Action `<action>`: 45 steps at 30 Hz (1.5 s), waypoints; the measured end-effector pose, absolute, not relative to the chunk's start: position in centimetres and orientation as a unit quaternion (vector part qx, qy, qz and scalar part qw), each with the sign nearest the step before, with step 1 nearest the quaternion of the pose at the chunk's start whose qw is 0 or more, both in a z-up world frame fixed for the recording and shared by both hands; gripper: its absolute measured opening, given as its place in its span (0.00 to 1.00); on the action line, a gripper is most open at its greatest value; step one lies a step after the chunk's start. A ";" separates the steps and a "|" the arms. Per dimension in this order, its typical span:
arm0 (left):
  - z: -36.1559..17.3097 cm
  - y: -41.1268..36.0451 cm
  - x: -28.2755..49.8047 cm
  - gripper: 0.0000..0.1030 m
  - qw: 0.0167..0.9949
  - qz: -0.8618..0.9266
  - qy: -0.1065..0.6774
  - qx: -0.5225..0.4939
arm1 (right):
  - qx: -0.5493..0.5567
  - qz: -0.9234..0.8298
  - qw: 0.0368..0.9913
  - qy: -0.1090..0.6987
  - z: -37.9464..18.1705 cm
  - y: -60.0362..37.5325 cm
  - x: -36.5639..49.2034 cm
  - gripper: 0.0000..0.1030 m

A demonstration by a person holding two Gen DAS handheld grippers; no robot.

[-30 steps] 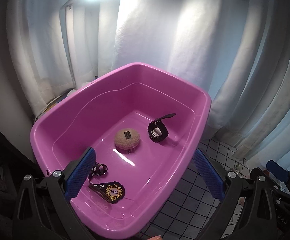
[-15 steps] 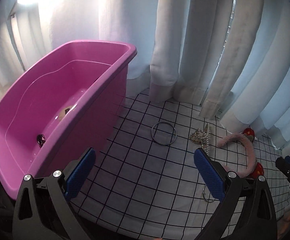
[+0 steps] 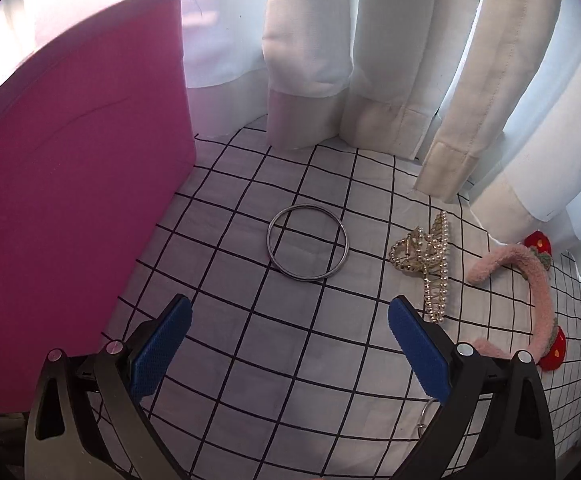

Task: Organize jewelry
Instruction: 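Move both tools back toward the remaining bangles and hair claw, then grasp the pink strawberry headband with the right tool while the left tool approaches the silver bangle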

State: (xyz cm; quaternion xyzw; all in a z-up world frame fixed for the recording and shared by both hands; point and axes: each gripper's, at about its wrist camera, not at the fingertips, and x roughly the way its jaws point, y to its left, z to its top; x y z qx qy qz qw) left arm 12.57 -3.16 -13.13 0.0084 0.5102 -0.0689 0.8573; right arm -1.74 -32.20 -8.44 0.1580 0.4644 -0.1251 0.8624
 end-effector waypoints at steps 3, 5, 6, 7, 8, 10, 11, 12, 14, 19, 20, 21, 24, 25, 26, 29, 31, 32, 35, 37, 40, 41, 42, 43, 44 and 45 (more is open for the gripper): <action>-14.7 -3.9 13.9 0.94 0.854 -0.069 0.516 0.020 | 0.168 -0.129 0.857 0.470 -9.7 -33.1 -1.0 0.65; -15.5 -4.4 14.8 0.94 0.852 -0.070 0.519 0.026 | 0.173 -0.131 0.856 0.469 -10.2 -33.5 -0.6 0.65; -15.9 -4.7 15.2 0.94 0.851 -0.070 0.520 0.028 | 0.175 -0.131 0.856 0.469 -10.4 -33.6 -0.5 0.65; -16.3 -4.8 15.6 0.94 0.850 -0.069 0.522 0.030 | 0.176 -0.132 0.855 0.470 -10.6 -33.8 -0.3 0.65; -16.7 -5.0 16.0 0.94 0.848 -0.068 0.524 0.031 | 0.177 -0.133 0.854 0.471 -10.7 -33.9 -0.1 0.65; -17.4 -5.0 16.7 0.94 0.847 -0.069 0.527 0.023 | 0.177 -0.134 0.853 0.473 -11.0 -34.0 0.3 0.65; -17.7 -5.0 17.1 0.94 0.846 -0.067 0.528 0.022 | 0.177 -0.134 0.852 0.473 -11.2 -34.1 0.5 0.65; -17.9 -5.0 17.4 0.94 0.846 -0.067 0.529 0.023 | 0.177 -0.134 0.852 0.474 -11.3 -34.1 0.6 0.65; -18.3 -5.2 17.9 0.94 0.845 -0.066 0.530 0.027 | 0.178 -0.136 0.851 0.475 -11.6 -34.3 1.0 0.65; -19.3 -5.3 19.0 0.94 0.841 -0.065 0.537 0.028 | 0.173 -0.143 0.845 0.485 -12.7 -34.6 2.2 0.65; -19.5 -5.3 19.2 0.94 0.840 -0.065 0.538 0.029 | 0.170 -0.145 0.844 0.487 -12.9 -34.7 2.5 0.65; -19.7 -5.3 19.4 0.94 0.840 -0.064 0.538 0.031 | 0.168 -0.146 0.843 0.489 -13.2 -34.8 2.8 0.65; -19.9 -5.4 19.8 0.94 0.842 -0.064 0.534 0.034 | 0.157 -0.152 0.840 0.496 -13.8 -34.9 3.6 0.65; -20.0 -5.1 20.2 0.94 0.843 -0.064 0.533 0.034 | 0.152 -0.154 0.839 0.499 -14.1 -34.9 3.8 0.65; -20.1 -5.1 20.3 0.94 0.844 -0.065 0.532 0.035 | 0.149 -0.155 0.837 0.503 -14.4 -35.0 4.1 0.65; -20.4 -5.3 21.1 0.95 0.845 -0.065 0.529 0.038 | 0.139 -0.162 0.832 0.513 -15.3 -35.1 4.8 0.65; -20.5 -5.2 21.3 0.95 0.847 -0.065 0.526 0.038 | 0.133 -0.165 0.828 0.519 -15.8 -35.3 5.2 0.65; -20.5 -5.1 21.3 0.95 0.848 -0.065 0.525 0.038 | 0.129 -0.168 0.825 0.524 -16.2 -35.3 5.4 0.65; -20.6 -5.0 21.3 0.95 0.851 -0.065 0.520 0.036 | 0.123 -0.171 0.817 0.537 -17.2 -35.6 6.1 0.65; -20.4 -5.3 20.8 0.95 0.852 -0.064 0.518 0.036 | 0.122 -0.173 0.813 0.542 -17.8 -35.8 6.6 0.65; -20.6 -5.4 20.6 0.95 0.852 -0.063 0.519 0.036 | 0.116 -0.176 0.806 0.554 -18.8 -35.9 7.2 0.68; -20.5 -5.4 20.7 0.95 0.852 -0.063 0.518 0.036 | 0.111 -0.178 0.809 0.549 -18.8 -35.8 7.4 0.69; -20.5 -5.5 20.8 0.95 0.853 -0.063 0.517 0.036 | 0.110 -0.179 0.810 0.548 -18.9 -35.8 7.5 0.69; -20.5 -5.5 20.8 0.95 0.854 -0.064 0.515 0.037 | 0.112 -0.179 0.810 0.546 -18.9 -35.9 7.6 0.72; -20.5 -5.5 20.8 0.95 0.855 -0.065 0.513 0.038 | 0.112 -0.183 0.811 0.545 -19.0 -35.9 7.6 0.75; -20.5 -5.5 20.8 0.95 0.856 -0.065 0.511 0.039 | 0.114 -0.185 0.812 0.542 -19.1 -36.1 7.6 0.76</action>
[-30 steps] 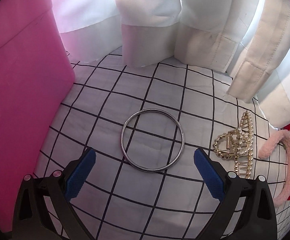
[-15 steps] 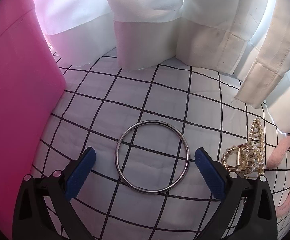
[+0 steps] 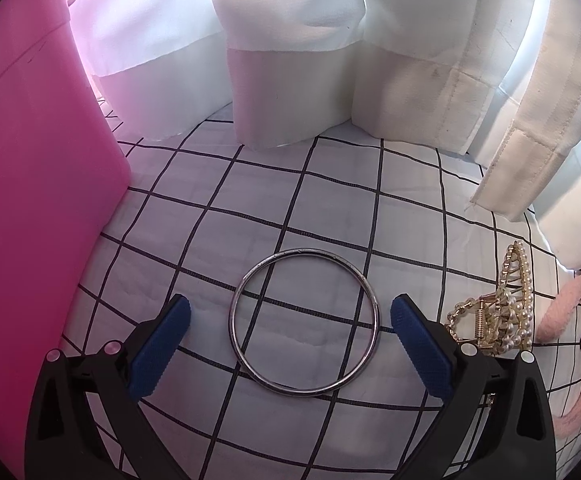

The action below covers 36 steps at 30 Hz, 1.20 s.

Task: Organize jewelry
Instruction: 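Grasp the pink strawberry headband with the right tool while the left tool approaches the silver bangle, then lift the headband with the right tool and carry it over the pink tub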

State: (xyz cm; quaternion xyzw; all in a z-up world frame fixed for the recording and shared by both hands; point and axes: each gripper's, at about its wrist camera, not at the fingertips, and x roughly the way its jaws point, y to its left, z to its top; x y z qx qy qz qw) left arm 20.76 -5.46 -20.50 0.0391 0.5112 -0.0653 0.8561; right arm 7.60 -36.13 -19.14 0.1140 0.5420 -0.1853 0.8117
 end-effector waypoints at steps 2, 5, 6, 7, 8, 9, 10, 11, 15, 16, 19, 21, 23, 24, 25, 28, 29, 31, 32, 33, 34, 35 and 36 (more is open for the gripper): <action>-20.4 -5.4 20.6 0.95 0.858 -0.066 0.508 0.039 | 0.111 -0.186 0.815 0.538 -19.2 -36.1 7.5 0.76; -20.5 -5.5 20.6 0.95 0.857 -0.065 0.510 0.039 | 0.110 -0.186 0.818 0.533 -19.2 -36.0 7.5 0.76; -20.5 -5.5 20.6 0.95 0.856 -0.065 0.511 0.040 | 0.111 -0.186 0.819 0.532 -19.3 -35.9 7.4 0.76; -20.4 -5.5 20.6 0.95 0.856 -0.065 0.512 0.039 | 0.113 -0.184 0.820 0.531 -19.2 -35.9 7.4 0.75; -20.5 -5.5 20.5 0.95 0.856 -0.064 0.512 0.039 | 0.112 -0.184 0.820 0.530 -19.1 -35.5 6.8 0.75; -20.4 -5.5 20.6 0.95 0.856 -0.065 0.512 0.040 | 0.111 -0.184 0.821 0.529 -19.1 -35.4 6.7 0.75; -20.4 -5.5 20.6 0.95 0.856 -0.064 0.512 0.039 | 0.111 -0.184 0.821 0.529 -19.1 -35.3 6.7 0.75; -20.4 -5.5 20.6 0.94 0.856 -0.063 0.512 0.038 | 0.111 -0.183 0.821 0.529 -19.1 -35.3 6.6 0.75; -20.3 -5.7 20.4 0.93 0.857 -0.061 0.511 0.038 | 0.107 -0.176 0.824 0.527 -18.8 -34.8 6.4 0.67; -20.2 -5.8 20.3 0.92 0.857 -0.061 0.511 0.038 | 0.104 -0.172 0.826 0.527 -18.8 -34.4 6.6 0.62; -20.0 -6.0 20.0 0.87 0.858 -0.066 0.508 0.041 | 0.102 -0.168 0.828 0.526 -18.6 -33.6 6.6 0.54; -19.8 -6.4 19.7 0.78 0.859 -0.072 0.506 0.044 | 0.099 -0.165 0.830 0.524 -18.5 -33.2 6.5 0.43; -19.5 -6.9 19.4 0.70 0.860 -0.078 0.503 0.048 | 0.094 -0.167 0.831 0.522 -18.4 -32.8 6.4 0.23; -19.4 -7.3 19.2 0.69 0.860 -0.077 0.502 0.051 | 0.094 -0.167 0.831 0.522 -18.3 -32.7 6.3 0.18; -19.4 -7.4 19.1 0.69 0.860 -0.075 0.502 0.050 | 0.094 -0.168 0.831 0.522 -18.3 -32.6 6.2 0.12; -19.3 -7.4 18.8 0.68 0.860 -0.076 0.502 0.045 | 0.098 -0.165 0.832 0.521 -18.1 -32.5 6.0 0.11; -19.3 -7.4 18.7 0.68 0.860 -0.076 0.502 0.045 | 0.101 -0.164 0.832 0.520 -18.2 -32.5 5.9 0.10; -19.3 -7.2 18.3 0.68 0.859 -0.076 0.504 0.043 | 0.108 -0.163 0.833 0.517 -18.1 -32.5 5.6 0.10; -19.2 -7.1 18.2 0.68 0.859 -0.076 0.505 0.041 | 0.112 -0.163 0.834 0.515 -18.0 -32.4 5.4 0.10; -19.3 -6.9 17.9 0.68 0.858 -0.076 0.507 0.040 | 0.115 -0.161 0.835 0.513 -17.5 -33.0 4.8 0.10; -19.4 -6.6 17.3 0.68 0.858 -0.076 0.507 0.039 | 0.118 -0.160 0.837 0.510 -17.4 -33.1 4.5 0.10; -19.3 -6.5 17.1 0.68 0.858 -0.076 0.507 0.038 | 0.118 -0.160 0.839 0.507 -17.3 -33.3 4.2 0.10; -19.1 -6.4 16.7 0.68 0.859 -0.077 0.505 0.038 | 0.118 -0.159 0.841 0.503 -16.9 -33.3 4.0 0.10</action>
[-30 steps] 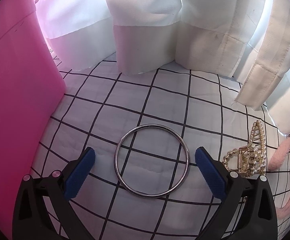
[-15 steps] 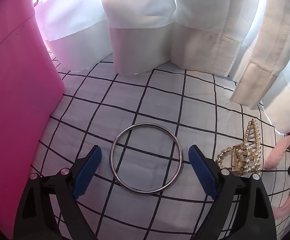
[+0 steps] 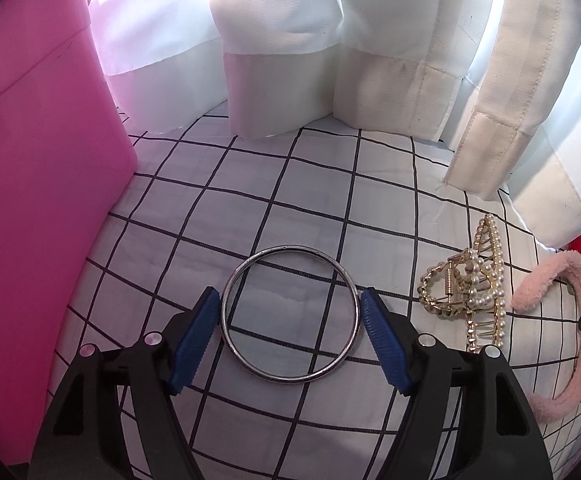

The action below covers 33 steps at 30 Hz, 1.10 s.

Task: Organize jewelry
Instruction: 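Lift the headband with the right tool and carry it over the pink tub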

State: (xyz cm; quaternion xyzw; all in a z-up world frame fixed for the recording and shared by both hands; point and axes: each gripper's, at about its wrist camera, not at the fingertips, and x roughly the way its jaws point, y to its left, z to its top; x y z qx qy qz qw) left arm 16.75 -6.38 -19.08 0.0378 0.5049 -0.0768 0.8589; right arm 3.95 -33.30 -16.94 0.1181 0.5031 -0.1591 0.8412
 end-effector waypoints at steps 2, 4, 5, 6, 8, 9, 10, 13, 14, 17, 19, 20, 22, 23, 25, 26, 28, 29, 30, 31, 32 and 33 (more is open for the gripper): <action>-18.5 -6.2 16.0 0.68 0.862 -0.078 0.499 0.039 | 0.118 -0.157 0.846 0.495 -16.2 -33.1 3.4 0.10; -17.8 -6.0 15.4 0.68 0.865 -0.080 0.494 0.036 | 0.116 -0.156 0.852 0.486 -15.3 -33.0 2.8 0.10; -17.4 -5.9 15.0 0.68 0.866 -0.080 0.492 0.033 | 0.115 -0.157 0.855 0.481 -14.9 -32.9 2.5 0.10; -17.0 -5.8 14.6 0.68 0.868 -0.081 0.490 0.031 | 0.114 -0.157 0.857 0.477 -14.4 -33.0 2.3 0.10; -16.2 -5.7 13.7 0.68 0.871 -0.083 0.483 0.031 | 0.111 -0.157 0.862 0.470 -13.5 -32.7 1.6 0.10; -15.7 -5.6 13.3 0.68 0.872 -0.084 0.481 0.030 | 0.109 -0.157 0.864 0.465 -13.0 -32.6 1.3 0.10; -15.3 -5.8 13.0 0.68 0.873 -0.087 0.478 0.031 | 0.105 -0.158 0.867 0.461 -12.5 -32.5 1.0 0.10; -13.6 -5.6 12.7 0.68 0.876 -0.093 0.471 0.033 | 0.102 -0.156 0.874 0.448 -10.9 -32.2 0.3 0.10; -13.1 -5.6 12.4 0.68 0.878 -0.095 0.468 0.034 | 0.101 -0.154 0.877 0.444 -10.3 -32.1 0.0 0.10; -11.2 -5.0 11.7 0.68 0.884 -0.105 0.453 0.035 | 0.098 -0.148 0.885 0.430 -8.7 -31.4 -0.3 0.10; -9.5 -4.7 11.2 0.68 0.890 -0.110 0.442 0.031 | 0.096 -0.143 0.891 0.419 -7.3 -30.7 -0.2 0.10; -8.6 -4.5 11.0 0.68 0.892 -0.113 0.436 0.029 | 0.095 -0.139 0.895 0.414 -6.7 -30.2 0.2 0.10; -6.8 -4.1 10.6 0.68 0.899 -0.113 0.422 0.029 | 0.095 -0.130 0.901 0.403 -5.3 -29.4 0.2 0.10; -5.8 -3.8 10.4 0.68 0.903 -0.113 0.414 0.028 | 0.093 -0.124 0.905 0.397 -4.8 -28.9 0.3 0.10; -4.1 -3.0 10.1 0.68 0.910 -0.110 0.399 0.025 | 0.089 -0.112 0.912 0.383 -3.3 -27.9 0.7 0.10; -3.2 -2.5 10.0 0.68 0.914 -0.106 0.390 0.022 | 0.087 -0.104 0.916 0.379 -2.5 -27.2 1.1 0.10; -1.4 -1.2 9.7 0.68 0.921 -0.097 0.376 0.013 | 0.080 -0.087 0.922 0.368 -1.1 -25.8 1.8 0.10; -0.7 -0.4 9.6 0.68 0.924 -0.093 0.370 0.007 | 0.074 -0.077 0.926 0.363 -0.3 -24.8 2.2 0.10; 0.2 0.5 9.6 0.68 0.927 -0.087 0.364 0.003 | 0.069 -0.067 0.929 0.357 0.4 -23.9 2.7 0.10; 0.9 1.4 9.5 0.68 0.930 -0.080 0.360 0.001 | 0.065 -0.056 0.932 0.351 1.0 -22.9 3.2 0.10; 1.5 2.3 9.5 0.68 0.932 -0.072 0.356 -0.001 | 0.060 -0.044 0.936 0.345 1.7 -21.9 3.9 0.10; 2.2 3.2 9.5 0.68 0.934 -0.064 0.352 -0.004 | 0.057 -0.033 0.938 0.339 2.4 -20.8 4.5 0.10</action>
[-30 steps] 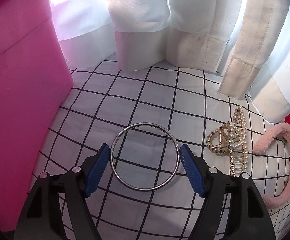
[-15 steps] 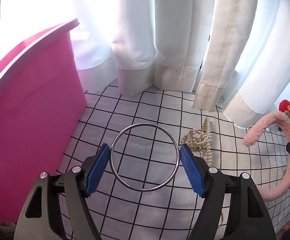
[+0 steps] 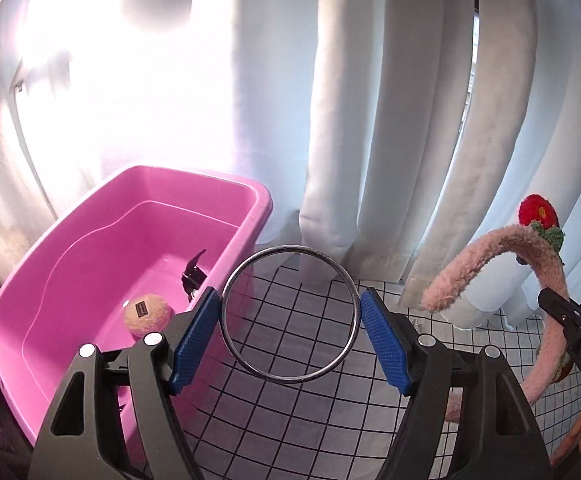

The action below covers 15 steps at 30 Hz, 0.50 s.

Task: Organize jewelry
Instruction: 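Lift the headband with the right tool and carry it over the pink tub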

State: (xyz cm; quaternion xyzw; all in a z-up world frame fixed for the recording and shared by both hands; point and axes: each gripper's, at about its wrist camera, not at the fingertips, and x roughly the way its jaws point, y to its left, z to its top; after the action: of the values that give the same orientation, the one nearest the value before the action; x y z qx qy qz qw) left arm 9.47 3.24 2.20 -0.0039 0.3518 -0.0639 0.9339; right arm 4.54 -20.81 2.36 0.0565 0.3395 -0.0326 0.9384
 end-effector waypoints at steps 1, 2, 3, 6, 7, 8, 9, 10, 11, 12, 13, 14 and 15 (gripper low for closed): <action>2.8 4.3 9.5 0.68 0.936 -0.054 0.349 -0.006 | 0.052 -0.021 0.941 0.335 3.0 -19.6 5.3 0.10; 3.3 5.4 9.5 0.68 0.937 -0.044 0.346 -0.009 | 0.046 -0.008 0.943 0.330 3.6 -18.4 6.0 0.10; 3.8 6.7 9.6 0.68 0.939 -0.034 0.343 -0.011 | 0.040 0.003 0.945 0.324 4.1 -17.2 6.7 0.10; 4.6 10.6 9.8 0.68 0.940 0.000 0.342 -0.015 | 0.026 0.040 0.946 0.320 4.9 -13.4 9.3 0.10; 4.7 11.9 10.0 0.68 0.939 0.011 0.344 -0.016 | 0.021 0.051 0.946 0.321 4.9 -12.1 10.3 0.10; 4.8 13.1 10.2 0.68 0.938 0.022 0.346 -0.018 | 0.016 0.063 0.945 0.321 5.0 -10.8 11.2 0.10; 4.7 14.4 10.4 0.68 0.936 0.033 0.349 -0.020 | 0.010 0.073 0.944 0.323 5.0 -9.5 12.1 0.10; 4.7 15.6 10.5 0.68 0.935 0.044 0.352 -0.021 | 0.004 0.083 0.942 0.324 5.0 -8.1 13.0 0.10; 4.5 16.7 10.8 0.68 0.933 0.055 0.356 -0.021 | -0.002 0.093 0.941 0.326 4.9 -6.8 13.9 0.10; 4.3 17.7 11.0 0.68 0.930 0.063 0.361 -0.021 | -0.006 0.103 0.939 0.329 4.8 -5.6 14.7 0.10; 4.1 18.6 11.2 0.68 0.928 0.069 0.366 -0.024 | -0.009 0.112 0.937 0.331 4.9 -4.0 15.3 0.10; 3.8 19.5 11.4 0.68 0.925 0.076 0.371 -0.027 | -0.012 0.120 0.935 0.334 4.9 -2.7 16.0 0.10; 3.4 20.3 11.5 0.68 0.923 0.082 0.375 -0.030 | -0.015 0.126 0.932 0.339 4.8 -1.6 16.7 0.10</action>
State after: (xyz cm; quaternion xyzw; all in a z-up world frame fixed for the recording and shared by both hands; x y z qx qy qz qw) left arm 11.51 20.30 3.37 -0.0304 0.3754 0.0817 0.9227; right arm 16.70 -1.63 4.84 -0.0146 0.3393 0.1259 0.9321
